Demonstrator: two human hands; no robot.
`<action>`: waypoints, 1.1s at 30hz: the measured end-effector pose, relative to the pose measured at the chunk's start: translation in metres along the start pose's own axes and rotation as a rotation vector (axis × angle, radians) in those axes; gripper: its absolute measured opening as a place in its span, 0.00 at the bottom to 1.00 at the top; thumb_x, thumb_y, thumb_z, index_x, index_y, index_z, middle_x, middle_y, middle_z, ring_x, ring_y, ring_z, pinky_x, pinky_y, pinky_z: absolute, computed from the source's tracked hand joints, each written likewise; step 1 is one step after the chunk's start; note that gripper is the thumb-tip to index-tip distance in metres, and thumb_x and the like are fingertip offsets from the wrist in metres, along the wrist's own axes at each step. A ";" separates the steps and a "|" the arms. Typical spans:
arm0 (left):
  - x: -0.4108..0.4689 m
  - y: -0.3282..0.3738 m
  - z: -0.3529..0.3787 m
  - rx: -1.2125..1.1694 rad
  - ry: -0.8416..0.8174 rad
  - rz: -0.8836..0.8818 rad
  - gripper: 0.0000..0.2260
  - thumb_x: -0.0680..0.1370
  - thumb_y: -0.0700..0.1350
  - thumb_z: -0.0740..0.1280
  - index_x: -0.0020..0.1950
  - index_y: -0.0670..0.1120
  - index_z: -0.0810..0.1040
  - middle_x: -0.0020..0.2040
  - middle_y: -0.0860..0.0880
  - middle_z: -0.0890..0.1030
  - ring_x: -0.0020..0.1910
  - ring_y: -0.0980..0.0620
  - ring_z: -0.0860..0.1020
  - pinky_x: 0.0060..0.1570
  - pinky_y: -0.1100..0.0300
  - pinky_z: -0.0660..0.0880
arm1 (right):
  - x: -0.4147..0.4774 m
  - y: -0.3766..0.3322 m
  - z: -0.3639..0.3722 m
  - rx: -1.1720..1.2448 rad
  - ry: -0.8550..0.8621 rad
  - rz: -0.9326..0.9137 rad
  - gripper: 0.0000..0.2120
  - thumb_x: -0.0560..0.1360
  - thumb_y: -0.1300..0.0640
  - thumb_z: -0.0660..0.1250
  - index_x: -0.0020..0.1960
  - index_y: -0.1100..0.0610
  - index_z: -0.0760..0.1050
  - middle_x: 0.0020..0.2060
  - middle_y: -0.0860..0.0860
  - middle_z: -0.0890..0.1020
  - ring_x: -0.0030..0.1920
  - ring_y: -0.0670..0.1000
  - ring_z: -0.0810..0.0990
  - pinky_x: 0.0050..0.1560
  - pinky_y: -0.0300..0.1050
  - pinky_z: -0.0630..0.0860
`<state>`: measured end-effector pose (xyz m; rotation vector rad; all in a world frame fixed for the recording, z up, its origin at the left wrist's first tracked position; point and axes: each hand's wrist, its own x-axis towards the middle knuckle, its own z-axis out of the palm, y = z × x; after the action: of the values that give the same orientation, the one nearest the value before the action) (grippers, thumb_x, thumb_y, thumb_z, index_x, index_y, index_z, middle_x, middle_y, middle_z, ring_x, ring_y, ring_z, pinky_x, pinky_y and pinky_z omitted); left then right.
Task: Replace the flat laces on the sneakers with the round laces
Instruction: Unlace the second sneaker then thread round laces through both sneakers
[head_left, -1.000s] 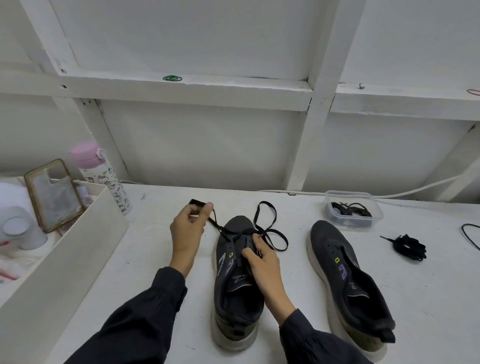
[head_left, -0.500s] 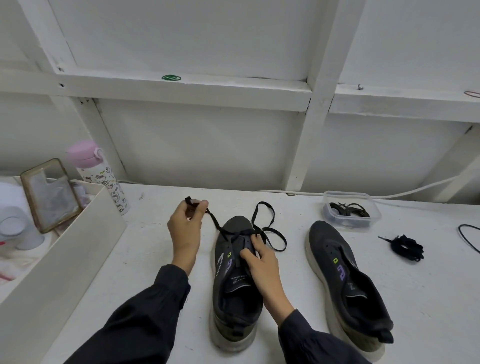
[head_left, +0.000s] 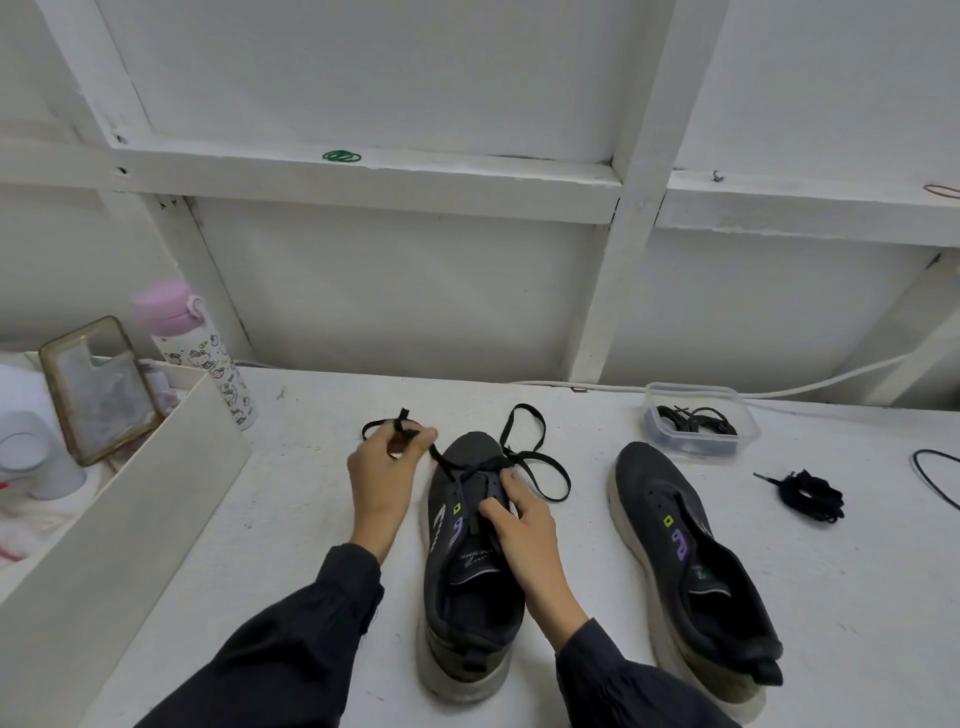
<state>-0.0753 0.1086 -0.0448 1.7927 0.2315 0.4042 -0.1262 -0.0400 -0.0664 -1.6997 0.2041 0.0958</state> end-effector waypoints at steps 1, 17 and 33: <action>0.003 0.003 -0.002 -0.025 0.036 0.008 0.07 0.74 0.43 0.74 0.39 0.53 0.79 0.37 0.56 0.81 0.35 0.63 0.77 0.43 0.55 0.77 | 0.001 0.002 0.000 0.006 0.003 0.003 0.26 0.64 0.45 0.64 0.60 0.54 0.77 0.62 0.51 0.77 0.57 0.45 0.79 0.59 0.42 0.76; -0.004 0.003 0.001 0.057 0.029 0.001 0.07 0.75 0.45 0.73 0.44 0.41 0.80 0.38 0.49 0.81 0.38 0.59 0.77 0.38 0.72 0.70 | 0.000 0.000 0.000 0.010 0.018 -0.019 0.28 0.67 0.49 0.65 0.66 0.55 0.75 0.63 0.50 0.79 0.59 0.47 0.79 0.59 0.42 0.77; -0.015 -0.010 0.009 0.080 -0.047 -0.003 0.05 0.74 0.43 0.74 0.40 0.50 0.80 0.37 0.56 0.81 0.38 0.61 0.78 0.38 0.73 0.71 | -0.001 -0.001 -0.002 -0.004 0.010 -0.033 0.15 0.72 0.60 0.65 0.58 0.55 0.79 0.51 0.48 0.82 0.50 0.46 0.80 0.51 0.37 0.77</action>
<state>-0.0852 0.0981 -0.0587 1.8782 0.2202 0.3548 -0.1268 -0.0418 -0.0654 -1.7071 0.1835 0.0629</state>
